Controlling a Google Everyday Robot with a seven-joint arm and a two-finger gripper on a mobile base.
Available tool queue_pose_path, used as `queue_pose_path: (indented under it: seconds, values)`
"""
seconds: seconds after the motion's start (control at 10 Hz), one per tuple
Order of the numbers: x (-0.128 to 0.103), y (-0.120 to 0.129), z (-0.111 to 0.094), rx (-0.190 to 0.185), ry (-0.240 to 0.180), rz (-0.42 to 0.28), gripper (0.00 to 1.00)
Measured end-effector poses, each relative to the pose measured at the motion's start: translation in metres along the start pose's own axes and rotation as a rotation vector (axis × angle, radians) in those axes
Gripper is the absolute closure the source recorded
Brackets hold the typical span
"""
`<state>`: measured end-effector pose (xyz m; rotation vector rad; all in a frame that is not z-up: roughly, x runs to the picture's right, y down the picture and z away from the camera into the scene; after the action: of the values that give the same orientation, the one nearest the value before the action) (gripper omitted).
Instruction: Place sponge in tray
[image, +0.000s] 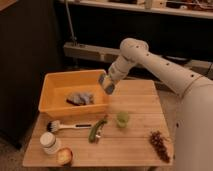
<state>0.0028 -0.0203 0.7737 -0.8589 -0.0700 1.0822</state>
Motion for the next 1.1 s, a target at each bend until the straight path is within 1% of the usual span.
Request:
queue_pose_path:
  seconds: [0.1,0.3,0.4,0.6,0.8,0.9,1.0,1.1]
  values:
    - [-0.004,0.008,0.010,0.001,0.012,-0.050,0.98]
    - [-0.005,0.002,0.019,0.002,0.017,-0.061,0.83]
    - [-0.007,0.001,0.028,-0.001,0.022,-0.071,0.71]
    - [-0.013,0.002,0.034,-0.002,0.018,-0.085,0.53]
    - [-0.019,0.001,0.045,-0.017,0.019,-0.104,0.33]
    - [-0.025,0.007,0.052,-0.023,0.023,-0.124,0.24]
    - [-0.028,0.009,0.057,-0.026,0.025,-0.133,0.20]
    - [-0.030,0.008,0.062,-0.031,0.026,-0.135,0.20]
